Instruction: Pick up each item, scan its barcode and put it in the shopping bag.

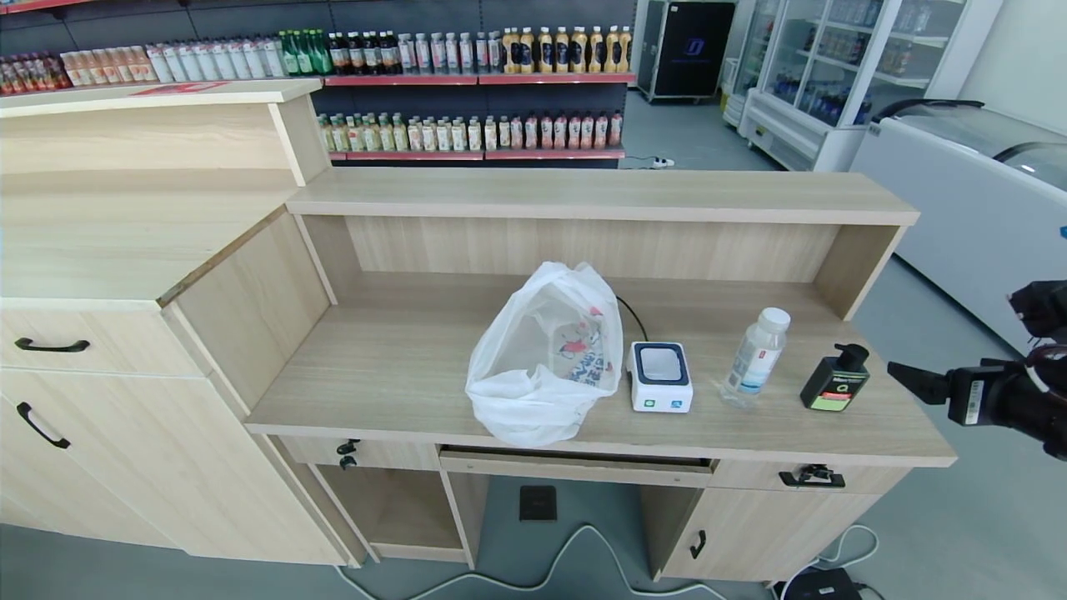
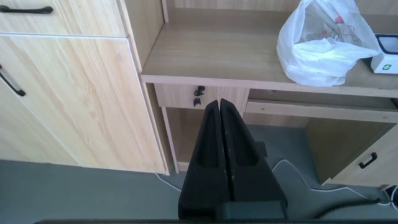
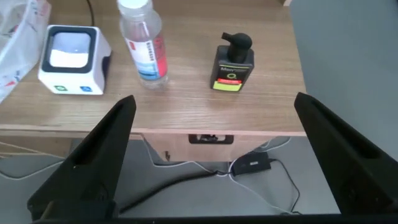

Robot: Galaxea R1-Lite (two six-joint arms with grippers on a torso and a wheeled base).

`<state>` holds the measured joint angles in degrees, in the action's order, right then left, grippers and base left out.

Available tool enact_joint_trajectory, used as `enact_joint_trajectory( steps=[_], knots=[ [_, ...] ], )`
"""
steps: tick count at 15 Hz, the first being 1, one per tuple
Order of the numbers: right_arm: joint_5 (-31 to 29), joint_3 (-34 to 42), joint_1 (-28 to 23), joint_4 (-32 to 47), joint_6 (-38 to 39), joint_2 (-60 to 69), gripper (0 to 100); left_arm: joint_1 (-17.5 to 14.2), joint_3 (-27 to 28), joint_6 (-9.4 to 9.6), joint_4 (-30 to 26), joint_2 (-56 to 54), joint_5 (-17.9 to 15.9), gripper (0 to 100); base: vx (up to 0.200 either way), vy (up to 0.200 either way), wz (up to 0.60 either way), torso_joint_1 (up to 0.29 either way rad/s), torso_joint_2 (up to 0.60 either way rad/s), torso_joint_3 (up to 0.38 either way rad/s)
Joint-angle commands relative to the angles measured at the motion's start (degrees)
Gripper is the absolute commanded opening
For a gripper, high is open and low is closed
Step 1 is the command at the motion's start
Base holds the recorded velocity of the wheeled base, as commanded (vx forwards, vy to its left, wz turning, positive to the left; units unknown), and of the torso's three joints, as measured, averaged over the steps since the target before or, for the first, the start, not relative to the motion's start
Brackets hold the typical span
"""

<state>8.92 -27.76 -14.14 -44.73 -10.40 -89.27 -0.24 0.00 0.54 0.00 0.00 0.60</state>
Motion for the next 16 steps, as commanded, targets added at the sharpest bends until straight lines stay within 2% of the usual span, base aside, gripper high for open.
enact_joint_trajectory(
  steps=[1, 3, 7, 13, 16],
  knots=[
    [1.3, -2.7, -4.8, -5.8, -3.0, -13.8, 100, 0.0, 0.0, -0.01, 0.0, 0.0, 0.0, 0, 0.000, 0.000, 0.00, 0.000, 0.00, 0.000],
    [1.9, -3.4, -5.0, -8.4, -4.1, -18.3, 100, 0.0, 0.0, -0.01, 0.0, 0.0, 0.0, 0, 0.000, 0.000, 0.00, 0.000, 0.00, 0.000],
    [2.2, -11.1, -4.5, -9.1, -8.1, -24.7, 100, 0.0, 0.0, -0.01, 0.0, 0.0, 0.0, 0, 0.000, 0.000, 0.00, 0.000, 0.00, 0.000],
    [11.1, -15.7, -0.4, -12.8, -8.5, -31.7, 100, 0.0, 0.0, -0.01, 0.0, 0.0, 0.0, 0, 0.000, 0.000, 0.00, 0.000, 0.00, 0.000],
    [11.6, -18.5, 1.7, -14.5, -11.0, -35.4, 100, 0.0, 0.0, -0.01, 0.0, 0.0, 0.0, 0, 0.000, 0.000, 0.00, 0.000, 0.00, 0.000]
  ],
)
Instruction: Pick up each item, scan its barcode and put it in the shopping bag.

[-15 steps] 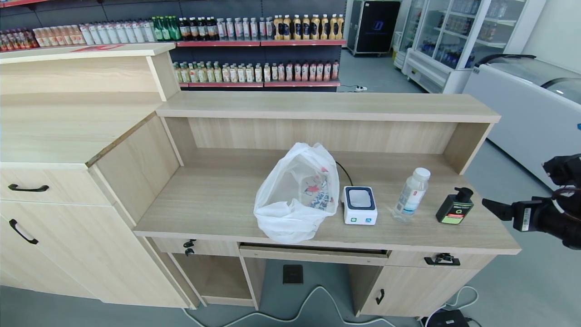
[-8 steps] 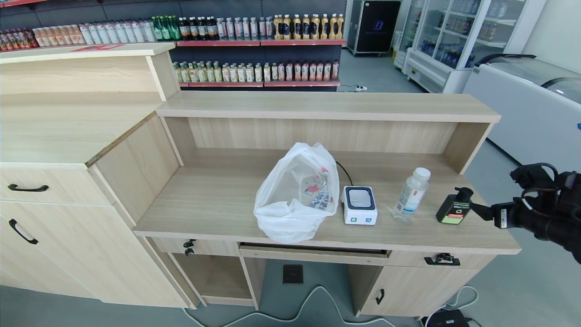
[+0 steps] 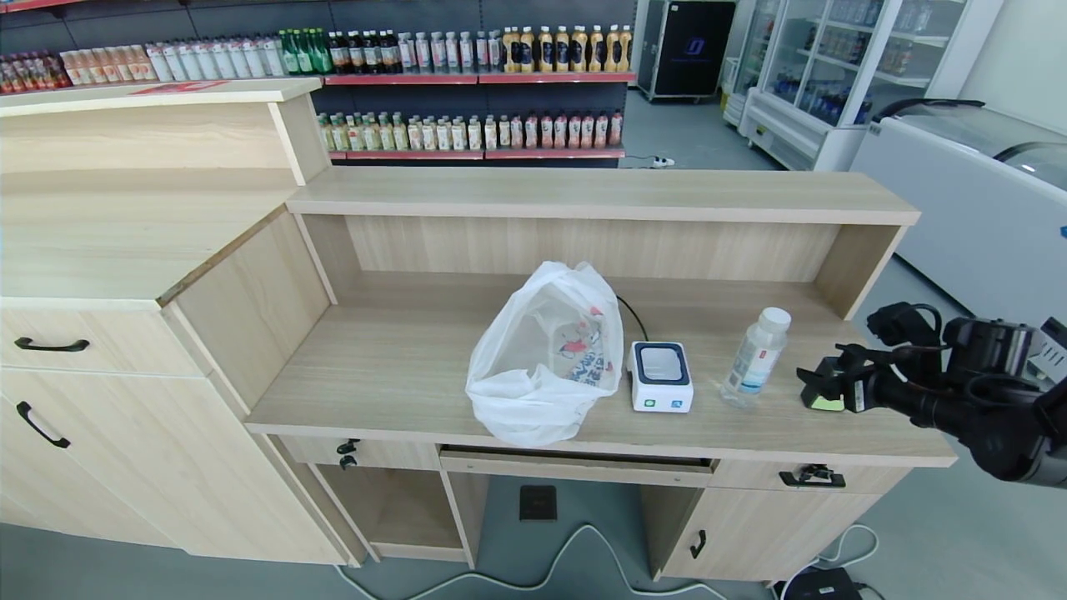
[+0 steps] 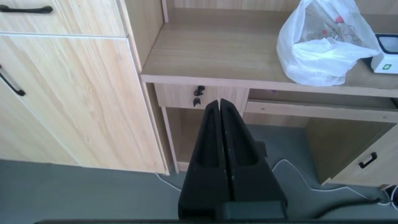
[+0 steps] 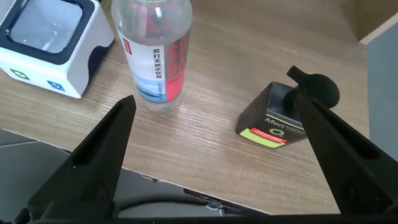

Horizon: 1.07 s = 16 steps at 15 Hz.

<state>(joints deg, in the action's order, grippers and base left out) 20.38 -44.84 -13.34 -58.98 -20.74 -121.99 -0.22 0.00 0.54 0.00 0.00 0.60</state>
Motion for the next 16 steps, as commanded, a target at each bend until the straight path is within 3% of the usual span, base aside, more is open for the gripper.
enact_joint_trajectory(
  steps=[1, 16],
  knots=[
    [0.5, -1.9, 1.0, -0.4, -2.6, -3.7, 100, 0.0, 0.0, -0.01, 0.0, 0.0, 0.0, 0, 0.000, 0.000, 0.00, 0.000, 0.00, 0.000],
    [3.7, -13.2, 5.8, -0.5, -3.2, -14.0, 100, 0.0, 0.0, -0.01, 0.0, 0.0, 0.0, 0, 0.000, 0.000, 0.00, 0.000, 0.00, 0.000]
  ],
)
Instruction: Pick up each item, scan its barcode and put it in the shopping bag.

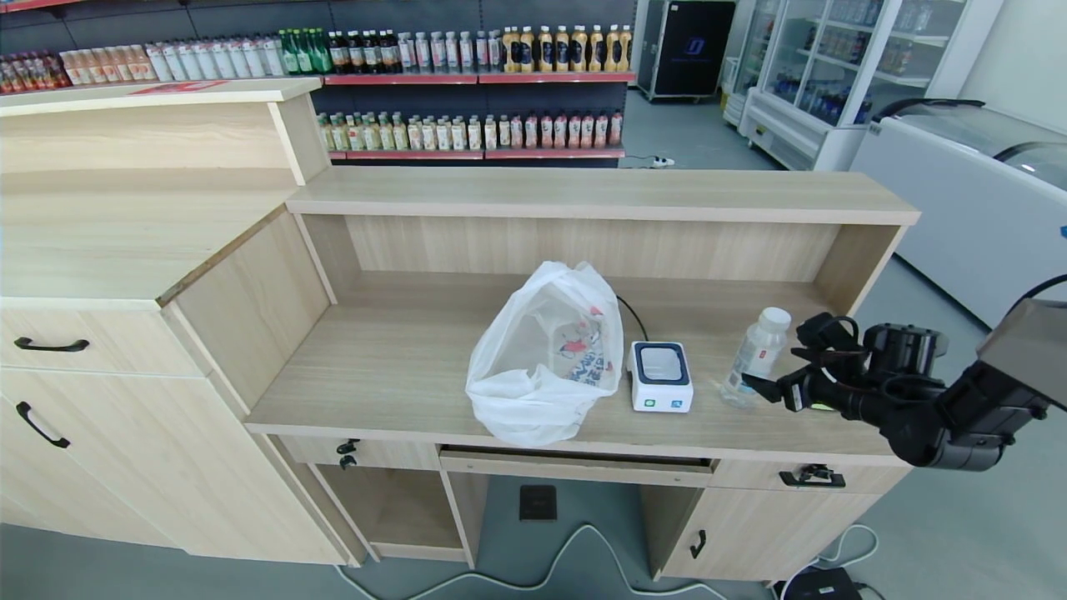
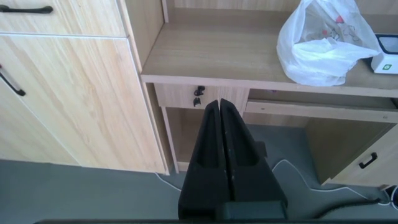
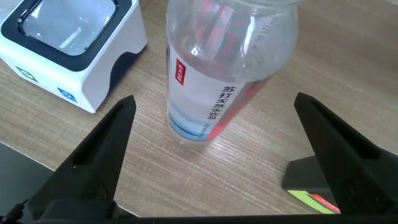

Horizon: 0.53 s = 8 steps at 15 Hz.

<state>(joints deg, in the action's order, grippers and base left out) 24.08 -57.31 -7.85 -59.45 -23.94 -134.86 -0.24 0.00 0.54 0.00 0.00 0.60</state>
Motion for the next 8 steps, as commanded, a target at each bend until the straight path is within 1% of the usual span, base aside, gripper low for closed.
enact_joint_trajectory(
  steps=[1, 5, 8],
  knots=[
    [0.8, -1.3, 0.4, 0.0, 0.1, -1.6, 100, 0.0, 0.0, -0.01, 0.0, 0.0, 0.0, 0, 0.000, 0.000, 0.00, 0.000, 0.00, 0.000],
    [1.7, -5.0, 0.5, 0.0, 0.3, -4.2, 100, 0.0, 0.0, -0.01, 0.0, 0.0, 0.0, 0, 0.000, 0.000, 0.00, 0.000, 0.00, 0.000],
    [4.1, -5.8, 0.6, 0.0, 1.1, -5.1, 100, 0.0, 0.0, -0.01, 0.0, 0.0, 0.0, 0, 0.000, 0.000, 0.00, 0.000, 0.00, 0.000]
  ],
)
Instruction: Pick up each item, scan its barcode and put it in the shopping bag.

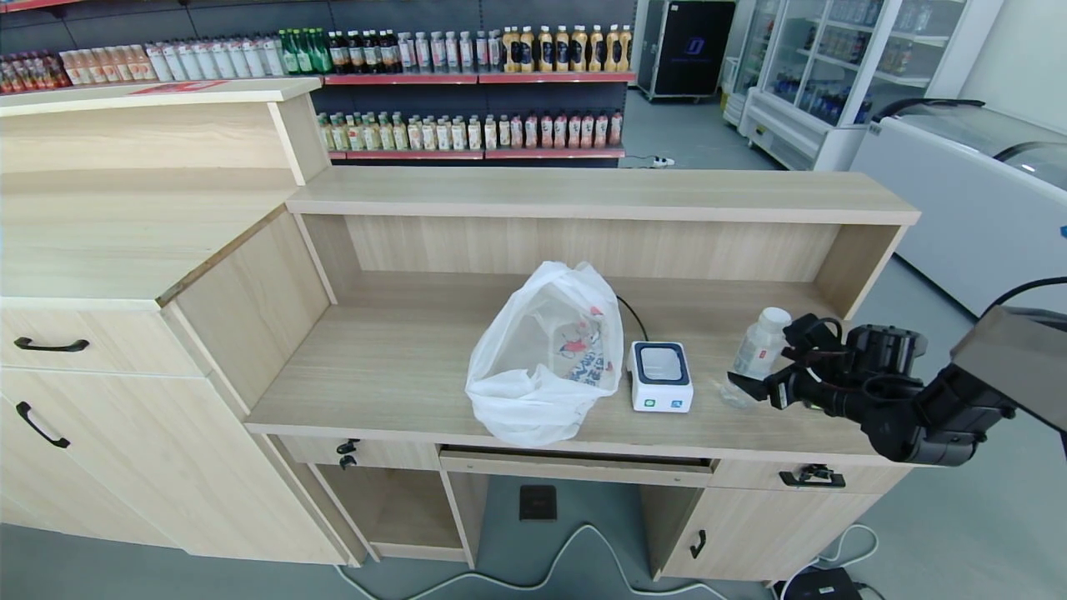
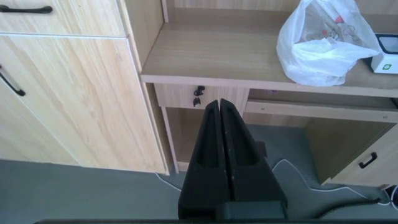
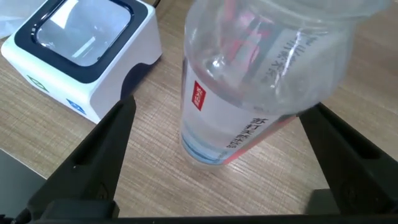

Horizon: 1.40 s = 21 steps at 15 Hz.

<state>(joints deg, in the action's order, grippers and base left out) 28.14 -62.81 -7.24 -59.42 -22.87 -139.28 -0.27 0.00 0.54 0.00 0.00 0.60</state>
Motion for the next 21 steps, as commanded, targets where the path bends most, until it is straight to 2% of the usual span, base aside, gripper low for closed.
enact_joint_trajectory(
  steps=[1, 9, 17, 18, 21],
  knots=[
    [0.1, -0.8, 0.6, 0.0, 0.4, -1.0, 100, 0.0, 0.0, -0.01, 0.0, 0.0, 0.0, 0, 0.000, 0.000, 0.00, 0.000, 0.00, 0.000],
    [0.5, -6.5, 2.1, -0.4, 0.5, -4.1, 100, 0.0, 0.0, -0.01, 0.0, 0.0, 0.0, 0, 0.000, 0.000, 0.00, 0.000, 0.00, 0.000],
    [2.2, -8.5, 2.8, -0.9, 0.4, -6.3, 100, 0.0, 0.0, -0.01, 0.0, 0.0, 0.0, 0, 0.000, 0.000, 0.00, 0.000, 0.00, 0.000],
    [3.1, -8.6, 2.8, -1.0, 0.4, -6.4, 0, 0.0, 0.0, -0.01, 0.0, 0.0, 0.0, 0, 0.000, 0.000, 0.00, 0.000, 0.00, 0.000],
    [4.0, -8.9, 2.6, -1.4, 0.4, -6.3, 0, 0.0, 0.0, -0.01, 0.0, 0.0, 0.0, 0, 0.000, 0.000, 0.00, 0.000, 0.00, 0.000]
  ],
)
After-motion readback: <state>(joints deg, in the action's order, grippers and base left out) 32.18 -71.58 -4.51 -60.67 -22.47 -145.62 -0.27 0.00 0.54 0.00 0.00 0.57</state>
